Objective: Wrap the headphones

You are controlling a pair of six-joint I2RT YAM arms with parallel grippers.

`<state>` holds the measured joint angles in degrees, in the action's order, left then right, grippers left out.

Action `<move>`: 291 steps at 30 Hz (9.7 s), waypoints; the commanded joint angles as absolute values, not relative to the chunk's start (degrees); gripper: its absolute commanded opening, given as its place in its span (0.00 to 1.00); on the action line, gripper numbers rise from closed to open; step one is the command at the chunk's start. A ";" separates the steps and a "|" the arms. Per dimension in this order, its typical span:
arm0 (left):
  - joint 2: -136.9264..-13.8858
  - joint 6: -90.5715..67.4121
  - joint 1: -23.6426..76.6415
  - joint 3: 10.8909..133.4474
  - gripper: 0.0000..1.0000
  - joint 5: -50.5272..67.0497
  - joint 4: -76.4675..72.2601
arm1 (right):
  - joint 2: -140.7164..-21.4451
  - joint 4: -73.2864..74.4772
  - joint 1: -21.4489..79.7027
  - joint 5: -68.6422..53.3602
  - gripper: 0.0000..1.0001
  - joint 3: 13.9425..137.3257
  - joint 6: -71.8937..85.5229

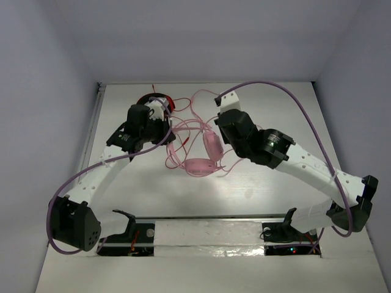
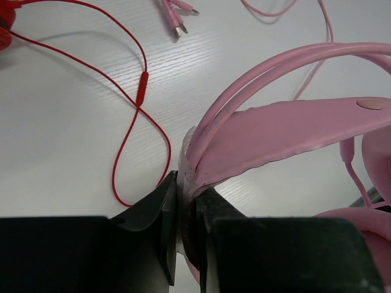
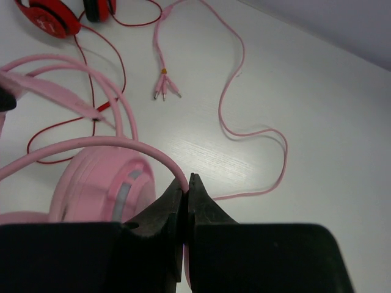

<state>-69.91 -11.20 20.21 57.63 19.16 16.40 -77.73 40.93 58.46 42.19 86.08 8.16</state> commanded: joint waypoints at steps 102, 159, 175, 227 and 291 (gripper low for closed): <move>-69.43 -54.23 2.37 87.45 0.00 47.90 -12.65 | -85.70 -53.62 34.72 -17.49 0.55 30.24 29.36; -76.82 -16.70 28.04 68.91 0.00 -2.56 7.37 | -66.97 30.85 65.75 34.79 0.00 77.52 8.88; -68.74 -7.38 28.04 61.97 0.00 9.56 16.53 | -70.31 22.95 53.35 42.19 0.00 74.01 4.39; -62.66 -39.64 12.92 77.60 0.00 52.20 -7.74 | -89.21 -39.03 38.41 -2.11 0.59 45.26 16.96; -75.49 -41.06 12.73 68.64 0.00 -8.59 -11.36 | -72.42 21.34 71.10 12.38 0.00 58.00 25.66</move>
